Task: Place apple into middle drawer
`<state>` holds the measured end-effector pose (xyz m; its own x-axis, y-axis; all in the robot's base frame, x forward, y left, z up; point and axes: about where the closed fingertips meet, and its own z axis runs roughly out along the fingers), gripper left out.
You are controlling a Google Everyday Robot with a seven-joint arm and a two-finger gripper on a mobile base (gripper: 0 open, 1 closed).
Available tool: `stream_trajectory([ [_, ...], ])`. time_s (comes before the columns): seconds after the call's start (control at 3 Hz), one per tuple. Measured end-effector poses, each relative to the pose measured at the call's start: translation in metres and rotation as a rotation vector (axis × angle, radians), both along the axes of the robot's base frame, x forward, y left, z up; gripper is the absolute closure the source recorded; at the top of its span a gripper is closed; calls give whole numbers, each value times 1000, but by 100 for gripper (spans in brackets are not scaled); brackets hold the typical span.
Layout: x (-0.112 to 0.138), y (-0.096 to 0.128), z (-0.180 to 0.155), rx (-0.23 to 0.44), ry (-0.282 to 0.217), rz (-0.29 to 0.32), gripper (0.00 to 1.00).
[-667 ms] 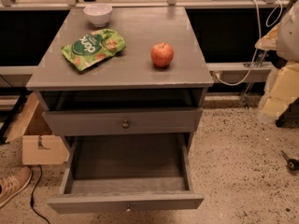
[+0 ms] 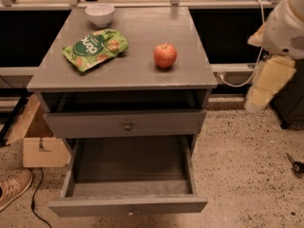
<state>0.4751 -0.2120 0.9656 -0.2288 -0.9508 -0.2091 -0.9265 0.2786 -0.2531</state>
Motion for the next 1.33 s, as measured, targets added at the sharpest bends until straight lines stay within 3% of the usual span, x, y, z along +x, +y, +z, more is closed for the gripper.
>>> stream_trajectory([
  [0.67, 93, 27, -27, 156, -97, -1, 0],
  [1.0, 94, 27, -27, 156, -97, -1, 0],
  [1.33, 119, 45, -38, 270, -119, 4, 0],
])
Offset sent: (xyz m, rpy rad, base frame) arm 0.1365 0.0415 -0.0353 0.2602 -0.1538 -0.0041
